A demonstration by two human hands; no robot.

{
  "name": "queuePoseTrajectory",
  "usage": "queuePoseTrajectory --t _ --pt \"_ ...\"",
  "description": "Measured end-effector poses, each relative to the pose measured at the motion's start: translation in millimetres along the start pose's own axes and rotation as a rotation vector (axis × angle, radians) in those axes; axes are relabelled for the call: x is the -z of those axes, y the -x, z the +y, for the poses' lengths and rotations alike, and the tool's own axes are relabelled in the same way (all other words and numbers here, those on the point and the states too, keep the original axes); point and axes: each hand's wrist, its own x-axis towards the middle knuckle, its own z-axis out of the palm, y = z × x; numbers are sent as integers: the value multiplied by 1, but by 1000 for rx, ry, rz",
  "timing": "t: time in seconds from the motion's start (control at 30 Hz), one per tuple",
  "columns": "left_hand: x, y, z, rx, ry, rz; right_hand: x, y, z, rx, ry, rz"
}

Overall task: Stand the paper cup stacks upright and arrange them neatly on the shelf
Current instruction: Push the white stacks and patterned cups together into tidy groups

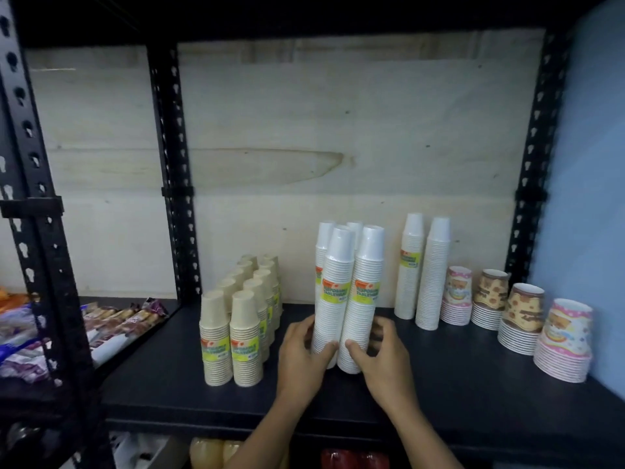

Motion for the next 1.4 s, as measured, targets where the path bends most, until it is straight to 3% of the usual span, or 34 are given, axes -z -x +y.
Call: queuePoseTrajectory --t 1.4 --pt "-3 -11 -17 173 119 -95 -16 -12 21 31 65 81"
